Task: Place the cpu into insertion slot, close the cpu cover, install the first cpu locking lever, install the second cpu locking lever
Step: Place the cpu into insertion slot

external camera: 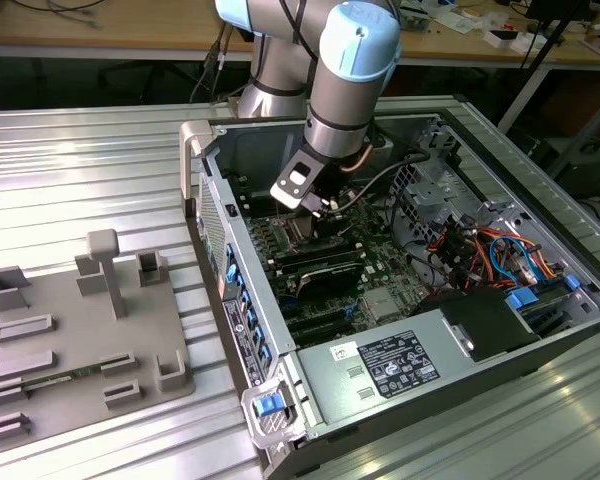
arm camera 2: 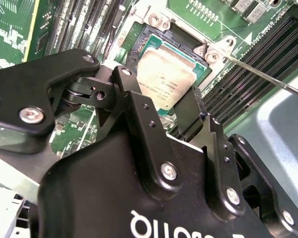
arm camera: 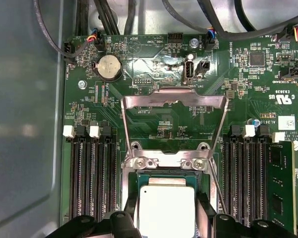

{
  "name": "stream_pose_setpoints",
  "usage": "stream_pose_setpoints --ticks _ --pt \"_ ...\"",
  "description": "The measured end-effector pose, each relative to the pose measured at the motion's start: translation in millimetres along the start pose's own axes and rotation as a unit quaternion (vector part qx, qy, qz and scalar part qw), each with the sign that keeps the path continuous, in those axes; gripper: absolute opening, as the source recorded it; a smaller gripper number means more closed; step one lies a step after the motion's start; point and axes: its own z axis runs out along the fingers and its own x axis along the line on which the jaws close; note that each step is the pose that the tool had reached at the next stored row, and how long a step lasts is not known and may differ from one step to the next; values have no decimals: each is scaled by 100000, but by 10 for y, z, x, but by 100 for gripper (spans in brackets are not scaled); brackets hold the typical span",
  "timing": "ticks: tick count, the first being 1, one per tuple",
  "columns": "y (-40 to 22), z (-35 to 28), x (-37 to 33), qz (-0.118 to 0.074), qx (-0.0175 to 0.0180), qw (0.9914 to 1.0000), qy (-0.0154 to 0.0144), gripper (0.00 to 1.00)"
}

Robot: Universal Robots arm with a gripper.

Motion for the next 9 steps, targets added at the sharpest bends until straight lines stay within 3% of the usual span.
stream_pose_setpoints --ticks 9 --pt "-7 6 -10 -71 39 100000 22 55"
